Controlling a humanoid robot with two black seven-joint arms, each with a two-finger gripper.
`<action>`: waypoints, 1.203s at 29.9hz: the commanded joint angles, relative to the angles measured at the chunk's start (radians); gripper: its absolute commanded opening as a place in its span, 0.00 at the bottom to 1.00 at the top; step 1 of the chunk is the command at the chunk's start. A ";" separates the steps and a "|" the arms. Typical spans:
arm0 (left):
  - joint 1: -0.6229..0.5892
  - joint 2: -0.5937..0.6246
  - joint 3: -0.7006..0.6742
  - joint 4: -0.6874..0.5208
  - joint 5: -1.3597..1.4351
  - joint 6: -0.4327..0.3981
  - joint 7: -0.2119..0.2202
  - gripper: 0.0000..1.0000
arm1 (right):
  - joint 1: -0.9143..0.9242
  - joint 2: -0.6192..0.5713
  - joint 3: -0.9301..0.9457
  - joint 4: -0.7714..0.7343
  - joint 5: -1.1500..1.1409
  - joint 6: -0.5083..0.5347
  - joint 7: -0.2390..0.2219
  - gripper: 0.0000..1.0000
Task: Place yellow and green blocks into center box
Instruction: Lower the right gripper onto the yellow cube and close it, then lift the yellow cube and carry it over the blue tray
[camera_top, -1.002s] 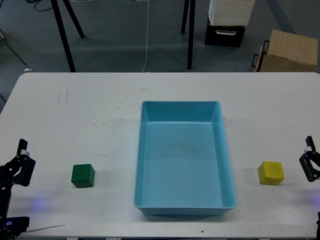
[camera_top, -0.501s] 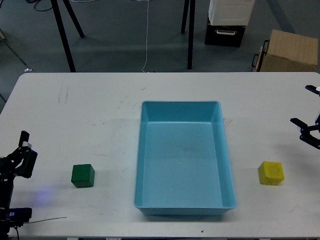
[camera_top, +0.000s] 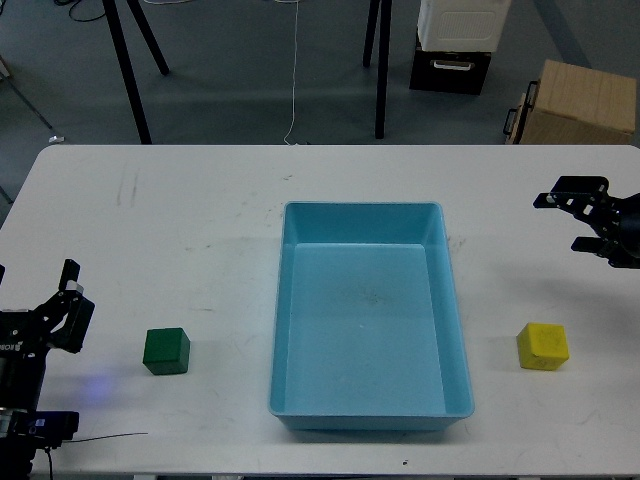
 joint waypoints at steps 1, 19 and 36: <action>0.000 -0.001 0.021 0.000 0.000 0.000 0.000 1.00 | -0.002 -0.004 -0.077 0.018 -0.111 0.000 0.000 1.00; 0.000 -0.002 0.028 0.025 0.003 0.000 -0.001 1.00 | -0.025 0.085 -0.214 0.110 -0.157 0.000 0.003 1.00; -0.005 -0.022 0.028 0.035 0.038 0.000 -0.001 1.00 | -0.043 0.070 -0.248 0.151 -0.166 0.000 -0.003 0.50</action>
